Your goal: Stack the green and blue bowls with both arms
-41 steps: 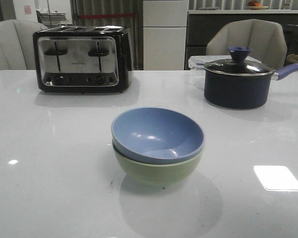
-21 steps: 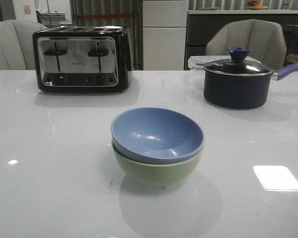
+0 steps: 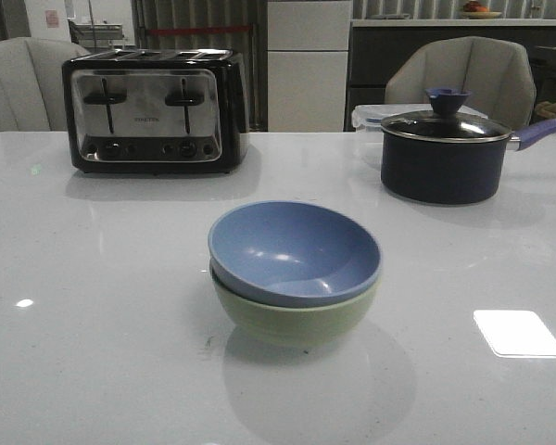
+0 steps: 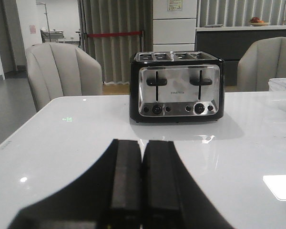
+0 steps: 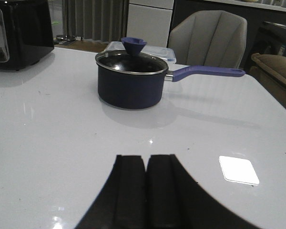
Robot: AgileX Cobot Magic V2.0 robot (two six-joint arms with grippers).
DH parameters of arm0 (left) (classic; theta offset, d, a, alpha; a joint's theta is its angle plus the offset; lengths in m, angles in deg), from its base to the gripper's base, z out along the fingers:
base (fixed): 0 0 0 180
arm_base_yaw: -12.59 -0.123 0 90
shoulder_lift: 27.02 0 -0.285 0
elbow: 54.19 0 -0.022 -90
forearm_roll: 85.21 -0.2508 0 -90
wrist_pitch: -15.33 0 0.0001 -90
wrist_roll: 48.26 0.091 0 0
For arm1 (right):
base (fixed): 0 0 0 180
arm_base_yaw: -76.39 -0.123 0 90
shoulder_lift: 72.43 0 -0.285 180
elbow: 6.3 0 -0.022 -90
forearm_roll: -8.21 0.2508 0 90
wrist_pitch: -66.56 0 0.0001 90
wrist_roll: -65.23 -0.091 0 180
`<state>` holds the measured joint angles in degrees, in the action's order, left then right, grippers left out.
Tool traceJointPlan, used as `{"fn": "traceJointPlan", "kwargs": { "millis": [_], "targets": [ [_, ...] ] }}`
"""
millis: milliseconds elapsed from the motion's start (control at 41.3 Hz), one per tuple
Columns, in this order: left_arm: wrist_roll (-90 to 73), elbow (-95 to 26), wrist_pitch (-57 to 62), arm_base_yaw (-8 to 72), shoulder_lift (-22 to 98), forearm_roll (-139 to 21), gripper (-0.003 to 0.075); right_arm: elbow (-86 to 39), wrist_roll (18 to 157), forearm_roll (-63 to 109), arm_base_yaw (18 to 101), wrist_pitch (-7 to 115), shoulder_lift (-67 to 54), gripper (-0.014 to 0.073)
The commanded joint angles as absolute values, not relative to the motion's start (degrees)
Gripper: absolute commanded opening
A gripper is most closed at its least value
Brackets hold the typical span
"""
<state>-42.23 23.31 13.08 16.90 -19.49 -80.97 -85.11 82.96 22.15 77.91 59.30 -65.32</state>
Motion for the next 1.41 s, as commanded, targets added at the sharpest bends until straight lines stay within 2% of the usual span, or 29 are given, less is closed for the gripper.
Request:
{"fn": "traceJointPlan", "kwargs": {
  "millis": [0,339,581,1381],
  "targets": [
    [-42.58,23.43,18.46,16.82,-20.58,-80.46,0.0093,-84.91,83.57,22.59,77.70,65.08,-66.37,0.0029],
    [-42.58,23.43,18.46,16.82,-20.58,-80.46,0.0093,-84.91,81.78,22.18,77.65,66.14,-66.37,0.0029],
    [-42.58,23.43,18.46,16.82,-20.58,-80.46,0.0093,-84.91,59.51,5.49,76.39,71.07,-66.37,0.0029],
    [-42.58,23.43,18.46,16.82,-20.58,-80.46,0.0093,-84.91,59.71,5.72,77.00,69.89,-66.37,0.0029]
  ]
}}
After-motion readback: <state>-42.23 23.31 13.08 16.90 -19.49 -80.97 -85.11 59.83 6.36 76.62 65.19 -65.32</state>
